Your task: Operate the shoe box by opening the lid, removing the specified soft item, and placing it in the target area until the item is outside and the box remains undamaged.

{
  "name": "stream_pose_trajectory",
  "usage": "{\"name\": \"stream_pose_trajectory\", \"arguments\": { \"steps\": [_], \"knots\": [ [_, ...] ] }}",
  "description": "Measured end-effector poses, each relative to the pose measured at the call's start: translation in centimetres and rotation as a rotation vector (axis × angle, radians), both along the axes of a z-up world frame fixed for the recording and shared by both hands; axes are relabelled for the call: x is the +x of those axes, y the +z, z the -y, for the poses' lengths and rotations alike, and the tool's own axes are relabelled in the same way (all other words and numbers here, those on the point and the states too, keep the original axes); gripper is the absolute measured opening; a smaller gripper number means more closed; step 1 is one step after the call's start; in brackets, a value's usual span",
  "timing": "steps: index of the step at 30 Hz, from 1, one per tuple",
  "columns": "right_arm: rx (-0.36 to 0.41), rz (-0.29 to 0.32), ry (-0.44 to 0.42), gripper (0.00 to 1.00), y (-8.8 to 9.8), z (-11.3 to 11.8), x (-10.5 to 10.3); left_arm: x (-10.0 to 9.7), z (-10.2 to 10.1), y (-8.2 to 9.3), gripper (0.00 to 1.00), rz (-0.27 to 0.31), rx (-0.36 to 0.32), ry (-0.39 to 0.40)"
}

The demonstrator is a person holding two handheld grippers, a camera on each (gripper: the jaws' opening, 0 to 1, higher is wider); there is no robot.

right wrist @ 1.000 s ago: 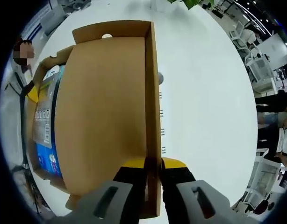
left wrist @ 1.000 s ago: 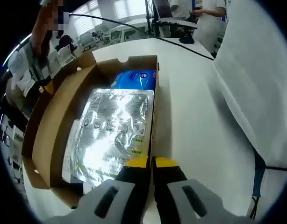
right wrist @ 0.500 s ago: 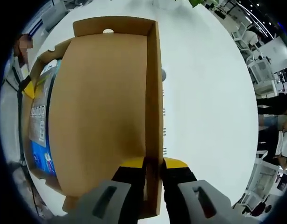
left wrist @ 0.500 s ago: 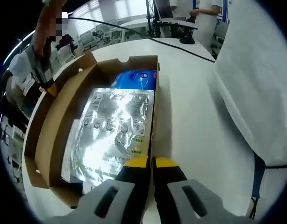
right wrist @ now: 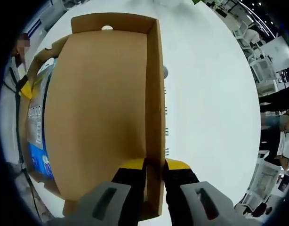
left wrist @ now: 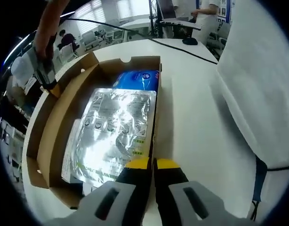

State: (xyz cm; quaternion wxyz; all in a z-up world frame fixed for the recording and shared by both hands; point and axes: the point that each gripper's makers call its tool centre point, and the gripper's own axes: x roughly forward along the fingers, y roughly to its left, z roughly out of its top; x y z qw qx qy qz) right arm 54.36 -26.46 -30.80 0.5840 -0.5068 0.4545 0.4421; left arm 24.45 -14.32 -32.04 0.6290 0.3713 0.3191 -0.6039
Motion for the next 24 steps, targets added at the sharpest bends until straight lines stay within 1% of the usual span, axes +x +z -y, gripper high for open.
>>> {"name": "stream_pose_trajectory", "arguments": {
  "steps": [3,8,24],
  "knots": [
    [0.004,0.002,-0.014,0.15,0.2,0.1,0.0,0.2,0.0,0.0,0.02,-0.005,-0.001,0.004],
    [0.002,0.013,0.003,0.15,0.5,0.3,0.0,0.2,0.1,0.0,0.02,-0.001,0.004,0.003],
    [-0.006,0.016,0.0,0.16,1.1,1.2,-0.4,0.3,0.2,0.1,0.02,0.001,0.008,0.004]
  ]
}}
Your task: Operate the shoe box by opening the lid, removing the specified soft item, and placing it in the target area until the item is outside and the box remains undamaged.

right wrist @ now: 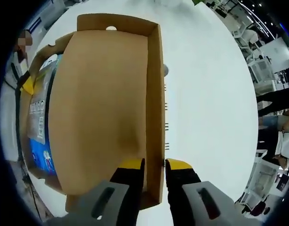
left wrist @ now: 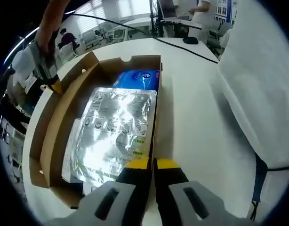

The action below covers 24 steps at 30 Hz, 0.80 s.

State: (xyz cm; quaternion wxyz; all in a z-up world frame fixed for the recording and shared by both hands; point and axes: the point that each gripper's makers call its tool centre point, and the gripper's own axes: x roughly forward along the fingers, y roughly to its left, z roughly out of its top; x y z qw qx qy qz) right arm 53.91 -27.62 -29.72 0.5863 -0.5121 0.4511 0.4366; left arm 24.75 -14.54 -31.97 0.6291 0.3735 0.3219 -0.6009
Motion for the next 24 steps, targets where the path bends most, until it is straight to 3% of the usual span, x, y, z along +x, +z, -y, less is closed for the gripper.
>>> {"name": "stream_pose_trajectory", "arguments": {
  "steps": [17,24],
  "knots": [
    [0.02,0.027,-0.002,0.19,1.2,-0.2,-0.3,-0.3,-0.1,-0.1,0.02,-0.003,0.0,0.002],
    [0.111,0.07,-0.038,0.22,2.8,-1.6,0.1,-0.4,-0.1,-0.1,0.02,0.002,0.006,0.0]
  ]
}}
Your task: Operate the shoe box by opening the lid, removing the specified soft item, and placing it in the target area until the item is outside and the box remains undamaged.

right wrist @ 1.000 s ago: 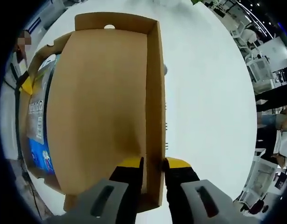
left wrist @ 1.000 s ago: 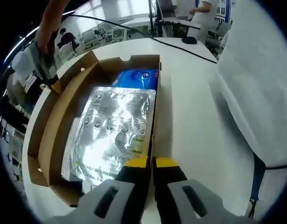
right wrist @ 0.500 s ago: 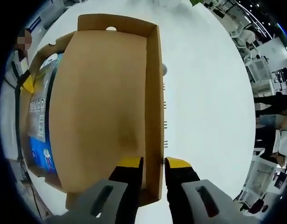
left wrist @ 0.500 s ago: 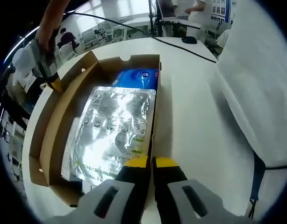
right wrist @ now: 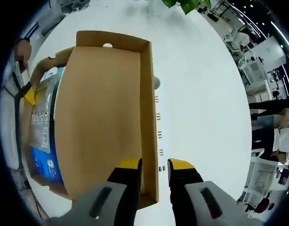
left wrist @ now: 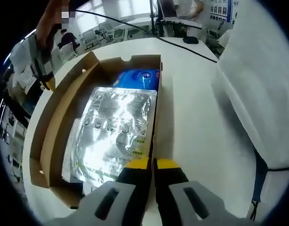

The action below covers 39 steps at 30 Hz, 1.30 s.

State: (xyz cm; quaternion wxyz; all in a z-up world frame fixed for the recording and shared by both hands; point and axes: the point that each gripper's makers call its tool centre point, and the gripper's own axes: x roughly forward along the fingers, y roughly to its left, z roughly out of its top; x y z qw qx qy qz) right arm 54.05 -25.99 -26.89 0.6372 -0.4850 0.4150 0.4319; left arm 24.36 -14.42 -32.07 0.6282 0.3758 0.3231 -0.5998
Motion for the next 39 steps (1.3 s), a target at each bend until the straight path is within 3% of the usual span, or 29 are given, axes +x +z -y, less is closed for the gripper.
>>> {"name": "stream_pose_trajectory", "arguments": {
  "steps": [5,11,15,20,24,29,33,39],
  "knots": [
    [0.054,0.022,-0.01,0.24,1.0,-0.7,-0.4,0.1,0.0,0.0,0.02,-0.005,-0.003,0.004],
    [0.229,0.078,-0.154,0.36,3.2,-1.7,-0.5,0.2,0.0,0.0,0.02,-0.005,-0.003,0.01],
    [0.366,0.112,-0.185,0.39,5.2,-2.6,-1.8,-0.1,0.0,-0.2,0.02,0.003,0.012,-0.024],
    [0.436,0.145,-0.24,0.39,6.9,-2.3,-3.7,-0.2,0.0,-0.5,0.02,0.02,0.029,-0.046],
    [0.576,0.179,-0.324,0.45,8.9,-2.2,-6.0,-0.2,0.0,-1.0,0.01,0.029,0.053,-0.072],
    [0.602,0.159,-0.393,0.46,9.1,-1.2,-9.0,-0.1,0.0,-1.6,0.01,0.015,0.065,-0.074],
    [0.612,0.177,-0.409,0.46,9.7,-0.9,-11.3,0.0,0.0,-1.6,0.01,0.005,0.061,-0.068],
    [0.624,0.155,-0.477,0.46,8.3,0.4,-13.7,0.3,0.0,-1.6,0.01,0.002,0.056,-0.072]
  ]
}}
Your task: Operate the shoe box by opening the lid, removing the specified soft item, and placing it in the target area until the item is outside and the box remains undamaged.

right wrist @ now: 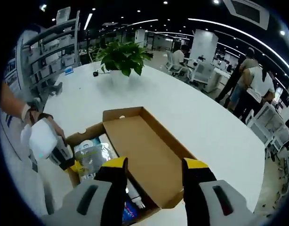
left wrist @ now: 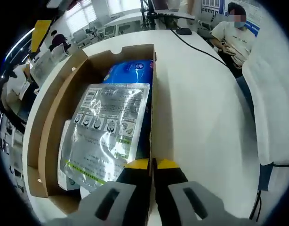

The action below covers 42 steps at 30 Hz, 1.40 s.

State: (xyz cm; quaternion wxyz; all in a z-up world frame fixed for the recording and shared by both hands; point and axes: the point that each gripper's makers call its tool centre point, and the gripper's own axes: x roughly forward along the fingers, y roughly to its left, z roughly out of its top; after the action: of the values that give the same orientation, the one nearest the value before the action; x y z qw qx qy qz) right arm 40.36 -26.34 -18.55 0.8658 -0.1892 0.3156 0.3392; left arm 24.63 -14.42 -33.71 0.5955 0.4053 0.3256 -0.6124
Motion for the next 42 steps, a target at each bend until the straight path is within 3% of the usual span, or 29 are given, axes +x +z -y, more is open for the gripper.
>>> {"name": "stream_pose_trajectory", "arguments": {
  "steps": [12,24,31,42],
  "knots": [
    [0.057,-0.145,-0.098,0.48,-5.0,1.7,-6.8,0.1,0.1,0.0,0.01,0.01,-0.013,-0.011],
    [0.142,-0.268,-0.119,0.47,-8.8,-0.9,-11.2,-0.2,0.0,0.0,0.01,0.007,-0.023,-0.008],
    [0.143,-0.315,-0.104,0.47,-10.2,-2.5,-12.1,-0.4,0.0,0.0,0.01,0.007,-0.025,-0.005],
    [0.166,-0.347,-0.132,0.46,-11.4,-3.5,-11.1,-0.4,0.0,0.0,0.01,0.008,-0.025,0.006]
  ]
}}
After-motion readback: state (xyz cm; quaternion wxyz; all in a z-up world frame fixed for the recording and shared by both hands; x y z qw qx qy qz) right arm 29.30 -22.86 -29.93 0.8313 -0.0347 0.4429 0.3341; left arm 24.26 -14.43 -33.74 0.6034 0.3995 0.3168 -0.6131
